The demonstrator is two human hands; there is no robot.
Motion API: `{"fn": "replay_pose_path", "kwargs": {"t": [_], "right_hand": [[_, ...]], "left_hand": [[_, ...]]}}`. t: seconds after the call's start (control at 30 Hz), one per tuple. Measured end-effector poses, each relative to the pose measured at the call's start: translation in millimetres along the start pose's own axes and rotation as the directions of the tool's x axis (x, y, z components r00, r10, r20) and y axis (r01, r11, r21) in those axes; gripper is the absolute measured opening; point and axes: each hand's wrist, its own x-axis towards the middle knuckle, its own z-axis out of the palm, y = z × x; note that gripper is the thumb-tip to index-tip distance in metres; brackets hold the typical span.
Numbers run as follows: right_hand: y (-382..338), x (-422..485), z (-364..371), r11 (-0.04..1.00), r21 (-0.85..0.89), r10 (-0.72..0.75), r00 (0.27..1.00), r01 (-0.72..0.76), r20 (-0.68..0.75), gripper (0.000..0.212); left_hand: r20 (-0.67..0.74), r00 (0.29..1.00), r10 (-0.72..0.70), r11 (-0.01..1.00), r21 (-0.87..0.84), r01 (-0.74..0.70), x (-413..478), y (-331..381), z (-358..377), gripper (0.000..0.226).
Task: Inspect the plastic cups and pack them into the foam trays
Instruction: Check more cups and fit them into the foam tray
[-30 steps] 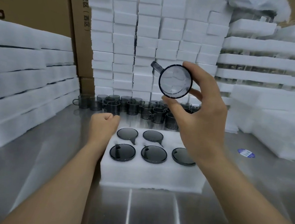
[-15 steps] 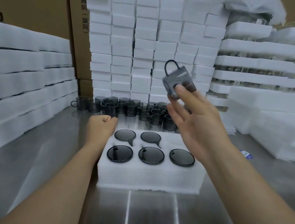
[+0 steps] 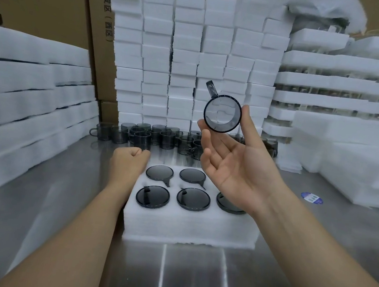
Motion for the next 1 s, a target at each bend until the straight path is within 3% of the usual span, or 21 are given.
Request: {"fn": "replay_pose_path", "kwargs": {"t": [0.13,0.2,0.3,0.4,0.5,0.57,0.63,0.7,0.9,1.0], "right_hand": [[1.8,2.6,-2.1,0.998,-0.058,-0.028,1.000,0.028,-0.010,0.065],[3.6,4.3,-4.2,0.967,-0.227,-0.129,0.991,0.117,-0.042,0.056],[4.8,7.5,-10.7,0.741,-0.622,-0.406,0.906,0.252,-0.118,0.050],[6.3,8.5,-20.1,0.489,-0.851,-0.581,0.799,0.191,-0.154,0.050],[7.0,10.0,-26.5,0.435,-0.889,-0.615,0.768,0.141,-0.179,0.050],[7.4,12.3,-28.9,0.430,-0.893,-0.621,0.761,0.134,-0.185,0.052],[8.9,14.6,-28.9,0.431,-0.889,-0.624,0.763,0.153,-0.172,0.056],[11.1,15.5,-27.9,0.443,-0.878,-0.626,0.764,0.181,-0.158,0.059],[8.1,14.2,-28.2,0.433,-0.873,-0.602,0.793,0.226,-0.093,0.051],[3.7,10.9,-32.1,0.299,-0.919,-0.601,0.799,0.258,0.028,0.037]], "left_hand": [[0.009,1.000,0.007,0.999,-0.033,-0.007,0.0,-0.4,-0.2,0.052],[-0.001,1.000,0.030,0.998,-0.054,-0.030,-0.2,-1.3,-1.3,0.047],[-0.043,0.998,0.055,0.996,-0.064,-0.058,-1.8,2.2,-5.4,0.038],[-0.092,0.984,0.150,0.986,-0.060,-0.156,-4.6,17.2,-10.1,0.029],[-0.012,0.939,0.344,0.938,-0.039,-0.344,-15.7,47.6,-10.9,0.015],[0.136,0.875,0.465,0.880,0.039,-0.473,-30.4,70.6,-9.0,0.037],[0.260,0.776,0.576,0.760,0.181,-0.624,-49.1,90.5,-3.6,0.061],[0.280,0.712,0.644,0.660,0.268,-0.702,-64.5,104.0,3.0,0.069],[0.195,0.708,0.679,0.662,0.253,-0.705,-72.9,105.4,7.1,0.058],[0.155,0.756,0.637,0.724,0.220,-0.654,-69.1,101.6,5.0,0.057]]}}
